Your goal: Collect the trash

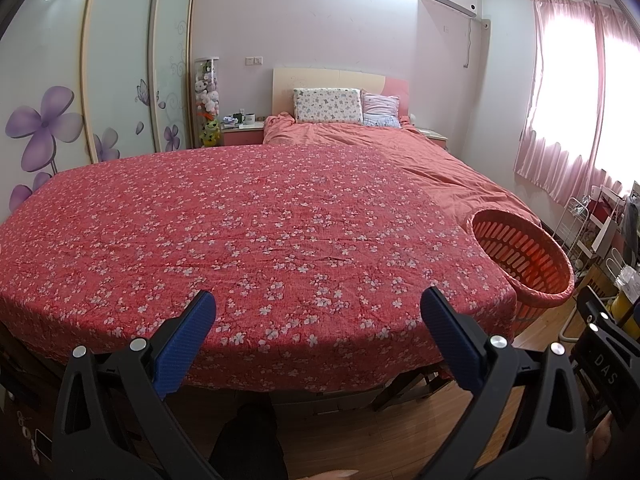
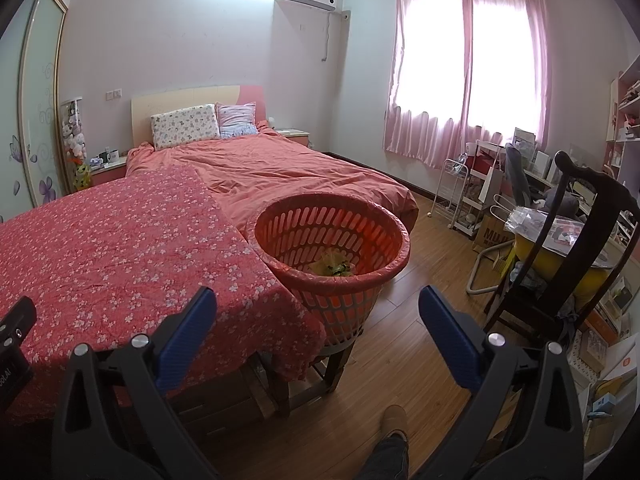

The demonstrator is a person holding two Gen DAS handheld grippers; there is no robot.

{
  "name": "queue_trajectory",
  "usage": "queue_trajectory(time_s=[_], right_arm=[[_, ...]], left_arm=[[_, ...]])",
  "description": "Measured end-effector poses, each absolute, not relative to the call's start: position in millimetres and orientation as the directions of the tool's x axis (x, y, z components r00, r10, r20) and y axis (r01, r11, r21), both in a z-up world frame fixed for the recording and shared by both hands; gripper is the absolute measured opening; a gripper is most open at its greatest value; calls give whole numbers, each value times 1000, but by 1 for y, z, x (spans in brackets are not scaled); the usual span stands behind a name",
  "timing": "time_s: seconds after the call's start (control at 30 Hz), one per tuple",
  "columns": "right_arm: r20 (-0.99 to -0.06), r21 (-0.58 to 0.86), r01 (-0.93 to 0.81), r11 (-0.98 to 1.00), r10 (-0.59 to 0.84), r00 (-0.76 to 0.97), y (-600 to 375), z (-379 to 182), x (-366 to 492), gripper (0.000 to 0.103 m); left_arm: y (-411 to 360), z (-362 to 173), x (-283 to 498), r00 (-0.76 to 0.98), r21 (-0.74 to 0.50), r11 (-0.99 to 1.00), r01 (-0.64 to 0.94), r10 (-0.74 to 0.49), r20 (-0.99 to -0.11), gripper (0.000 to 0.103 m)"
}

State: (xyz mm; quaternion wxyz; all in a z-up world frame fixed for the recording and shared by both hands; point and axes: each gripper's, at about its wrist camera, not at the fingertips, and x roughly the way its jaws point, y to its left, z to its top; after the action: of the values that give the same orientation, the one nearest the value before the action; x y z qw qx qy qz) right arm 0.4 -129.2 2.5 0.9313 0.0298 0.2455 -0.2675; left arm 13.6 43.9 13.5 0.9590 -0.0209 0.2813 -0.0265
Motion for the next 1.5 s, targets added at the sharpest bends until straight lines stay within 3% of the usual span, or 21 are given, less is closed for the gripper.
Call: queue_trajectory(time_s=[1.5], right_arm=[[-476,-72,510,857,-479,738,-130,0,0,99]], left_arm=[[50,9,15,835,-45,998,36,-55,-547,101]])
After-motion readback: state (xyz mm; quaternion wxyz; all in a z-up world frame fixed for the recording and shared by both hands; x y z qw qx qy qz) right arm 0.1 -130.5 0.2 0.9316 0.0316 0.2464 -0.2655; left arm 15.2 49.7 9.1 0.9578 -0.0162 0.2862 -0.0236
